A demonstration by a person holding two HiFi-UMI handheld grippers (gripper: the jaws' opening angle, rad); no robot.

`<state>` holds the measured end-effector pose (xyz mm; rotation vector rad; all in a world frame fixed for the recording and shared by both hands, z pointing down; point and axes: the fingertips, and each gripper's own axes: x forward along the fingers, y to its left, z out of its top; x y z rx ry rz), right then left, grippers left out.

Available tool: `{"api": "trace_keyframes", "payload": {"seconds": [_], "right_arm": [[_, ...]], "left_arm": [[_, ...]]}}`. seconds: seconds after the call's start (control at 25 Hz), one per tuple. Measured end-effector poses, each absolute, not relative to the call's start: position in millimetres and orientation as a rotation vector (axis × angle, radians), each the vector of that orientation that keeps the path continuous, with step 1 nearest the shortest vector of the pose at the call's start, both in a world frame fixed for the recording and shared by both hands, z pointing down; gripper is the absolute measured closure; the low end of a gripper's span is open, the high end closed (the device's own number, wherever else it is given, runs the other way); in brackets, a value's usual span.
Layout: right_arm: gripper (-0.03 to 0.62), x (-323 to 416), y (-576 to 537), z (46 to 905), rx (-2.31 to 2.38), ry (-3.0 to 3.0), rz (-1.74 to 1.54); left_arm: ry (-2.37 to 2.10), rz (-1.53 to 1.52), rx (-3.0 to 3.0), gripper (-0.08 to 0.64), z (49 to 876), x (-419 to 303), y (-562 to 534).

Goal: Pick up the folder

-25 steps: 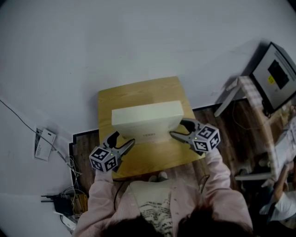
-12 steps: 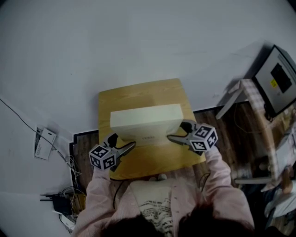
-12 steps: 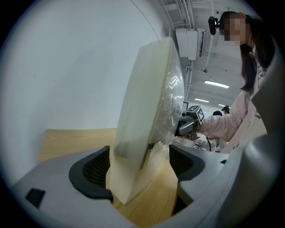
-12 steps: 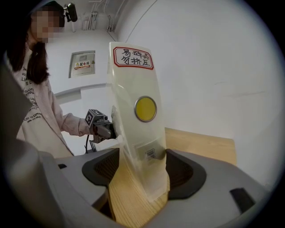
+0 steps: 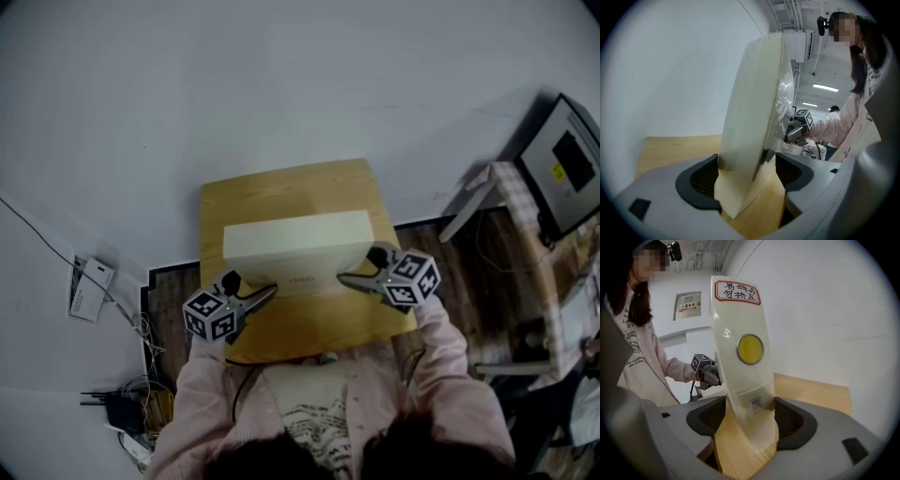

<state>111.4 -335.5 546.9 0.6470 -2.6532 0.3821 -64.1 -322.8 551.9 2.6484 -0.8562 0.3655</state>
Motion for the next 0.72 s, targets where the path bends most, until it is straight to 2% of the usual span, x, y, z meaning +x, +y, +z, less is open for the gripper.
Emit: {"api": "trace_keyframes", "payload": {"seconds": [0.72], "right_arm": [[0.264, 111.6, -333.3, 545.6, 0.668, -2.658, 0.337]], "left_arm": [[-0.882, 0.412, 2.652, 0.204, 552.2, -65.6, -321.7]]}}
